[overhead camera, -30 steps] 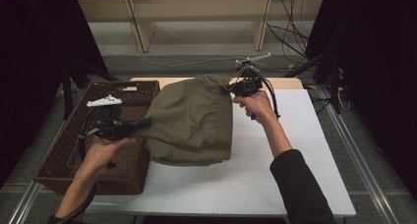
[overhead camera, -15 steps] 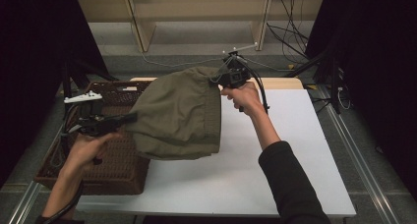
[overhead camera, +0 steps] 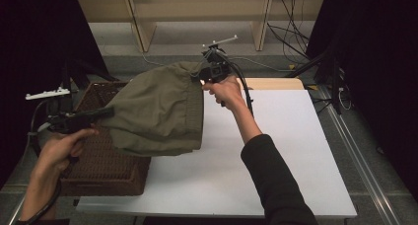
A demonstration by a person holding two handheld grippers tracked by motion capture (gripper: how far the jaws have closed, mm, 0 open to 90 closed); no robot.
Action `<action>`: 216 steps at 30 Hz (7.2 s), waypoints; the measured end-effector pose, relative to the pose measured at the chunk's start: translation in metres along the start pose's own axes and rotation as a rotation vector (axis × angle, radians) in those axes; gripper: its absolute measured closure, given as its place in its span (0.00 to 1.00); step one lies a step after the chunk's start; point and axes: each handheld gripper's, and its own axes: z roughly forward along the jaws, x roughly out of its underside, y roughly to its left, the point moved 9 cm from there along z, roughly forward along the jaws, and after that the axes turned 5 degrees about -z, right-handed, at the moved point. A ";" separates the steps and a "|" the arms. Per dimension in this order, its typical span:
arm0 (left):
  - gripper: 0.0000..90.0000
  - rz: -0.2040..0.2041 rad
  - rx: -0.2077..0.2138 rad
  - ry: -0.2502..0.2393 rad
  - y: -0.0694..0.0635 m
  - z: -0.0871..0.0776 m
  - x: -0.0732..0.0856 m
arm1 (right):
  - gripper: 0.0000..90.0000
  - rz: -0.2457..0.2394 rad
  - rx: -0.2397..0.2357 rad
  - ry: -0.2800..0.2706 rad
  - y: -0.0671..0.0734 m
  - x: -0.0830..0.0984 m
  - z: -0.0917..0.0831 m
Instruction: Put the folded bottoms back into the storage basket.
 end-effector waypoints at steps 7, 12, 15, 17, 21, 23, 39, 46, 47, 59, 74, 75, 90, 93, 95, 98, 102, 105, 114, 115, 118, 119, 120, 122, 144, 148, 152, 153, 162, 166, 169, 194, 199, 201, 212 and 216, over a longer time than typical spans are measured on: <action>0.98 -0.025 -0.016 -0.013 0.017 -0.015 -0.004 | 0.88 -0.010 -0.009 0.006 0.017 -0.009 0.016; 0.98 -0.036 -0.022 -0.016 0.024 -0.021 -0.005 | 0.88 -0.012 -0.014 0.004 0.024 -0.013 0.025; 0.98 -0.047 -0.020 -0.024 0.029 -0.026 -0.005 | 0.88 -0.011 -0.019 0.006 0.028 -0.015 0.029; 0.98 -0.061 -0.022 -0.031 0.033 -0.030 -0.006 | 0.88 -0.011 -0.024 0.002 0.032 -0.016 0.031; 0.98 -0.071 -0.023 -0.042 0.038 -0.036 -0.007 | 0.88 -0.016 -0.031 0.000 0.039 -0.018 0.036; 0.98 -0.078 -0.023 -0.049 0.042 -0.042 -0.007 | 0.88 -0.017 -0.034 0.005 0.042 -0.018 0.038; 0.98 -0.125 -0.060 -0.077 0.069 -0.065 -0.005 | 0.88 -0.037 -0.053 0.006 0.070 -0.023 0.053; 0.98 -0.137 -0.086 -0.086 0.077 -0.071 -0.005 | 0.88 -0.045 -0.059 0.007 0.078 -0.024 0.059; 0.98 -0.137 -0.092 -0.088 0.079 -0.073 -0.005 | 0.88 -0.047 -0.061 0.006 0.080 -0.024 0.061; 0.98 -0.148 -0.113 -0.100 0.088 -0.082 -0.005 | 0.88 -0.043 -0.072 0.014 0.091 -0.023 0.071; 0.98 -0.182 -0.137 -0.114 0.103 -0.091 -0.003 | 0.88 -0.043 -0.080 0.016 0.103 -0.024 0.084; 0.98 -0.183 -0.137 -0.115 0.104 -0.091 -0.003 | 0.88 -0.046 -0.079 0.016 0.103 -0.024 0.085; 0.98 -0.196 -0.161 -0.126 0.111 -0.100 -0.002 | 0.88 -0.047 -0.090 0.024 0.114 -0.020 0.097; 0.98 -0.197 -0.167 -0.125 0.113 -0.102 -0.001 | 0.88 -0.048 -0.089 0.025 0.116 -0.019 0.099; 0.98 -0.198 -0.165 -0.127 0.113 -0.103 -0.001 | 0.88 -0.050 -0.091 0.026 0.117 -0.019 0.099; 0.98 -0.196 -0.171 -0.126 0.113 -0.103 -0.001 | 0.88 -0.051 -0.091 0.025 0.118 -0.019 0.100; 0.98 -0.202 -0.184 -0.125 0.116 -0.105 0.000 | 0.88 -0.051 -0.089 0.023 0.120 -0.018 0.102; 0.98 -0.206 -0.188 -0.125 0.118 -0.106 0.000 | 0.88 -0.052 -0.096 0.022 0.123 -0.017 0.103; 0.98 -0.198 -0.205 -0.112 0.118 -0.105 0.001 | 0.88 -0.058 -0.097 0.025 0.125 -0.015 0.106; 0.98 -0.200 -0.208 -0.113 0.119 -0.105 0.001 | 0.88 -0.057 -0.096 0.027 0.125 -0.015 0.107; 0.98 -0.207 -0.229 -0.124 0.121 -0.106 0.000 | 0.88 -0.058 -0.101 0.028 0.127 -0.014 0.109; 0.98 -0.207 -0.239 -0.123 0.122 -0.105 0.001 | 0.88 -0.056 -0.102 0.031 0.128 -0.013 0.109; 0.98 -0.207 -0.239 -0.123 0.122 -0.105 0.001 | 0.88 -0.056 -0.102 0.031 0.128 -0.013 0.109; 0.98 -0.207 -0.241 -0.117 0.122 -0.103 0.001 | 0.88 -0.059 -0.101 0.033 0.128 -0.013 0.110; 0.40 -0.164 -0.405 0.015 0.117 -0.086 0.006 | 0.38 -0.038 -0.105 -0.007 0.115 -0.023 0.093; 0.38 -0.144 -0.399 0.026 0.111 -0.079 0.006 | 0.37 -0.043 -0.103 -0.018 0.112 -0.024 0.088; 0.37 -0.125 -0.385 0.037 0.104 -0.069 0.006 | 0.35 -0.047 -0.101 -0.029 0.108 -0.023 0.082; 0.35 -0.116 -0.377 0.045 0.101 -0.064 0.006 | 0.33 -0.054 -0.099 -0.034 0.105 -0.023 0.078; 0.31 -0.099 -0.339 0.023 0.091 -0.048 0.003 | 0.28 -0.080 -0.077 -0.067 0.090 -0.018 0.058; 0.30 -0.089 -0.320 0.019 0.085 -0.038 0.003 | 0.28 -0.086 -0.068 -0.070 0.083 -0.016 0.052; 0.30 -0.083 -0.303 0.009 0.079 -0.029 0.003 | 0.28 -0.091 -0.060 -0.082 0.079 -0.015 0.046; 0.23 -0.077 -0.148 -0.071 0.027 0.021 0.003 | 0.25 -0.110 -0.041 -0.165 0.057 0.003 -0.002; 0.22 -0.066 -0.129 -0.080 0.016 0.032 0.006 | 0.24 -0.115 -0.032 -0.165 0.051 0.009 -0.010; 0.22 -0.052 -0.123 -0.084 0.009 0.038 0.008 | 0.24 -0.115 -0.025 -0.173 0.047 0.013 -0.014; 0.22 -0.020 -0.058 -0.063 -0.022 0.056 0.017 | 0.24 -0.108 -0.010 -0.211 0.037 0.023 -0.033; 0.21 -0.007 -0.044 -0.063 -0.034 0.062 0.021 | 0.23 -0.104 -0.004 -0.226 0.035 0.027 -0.041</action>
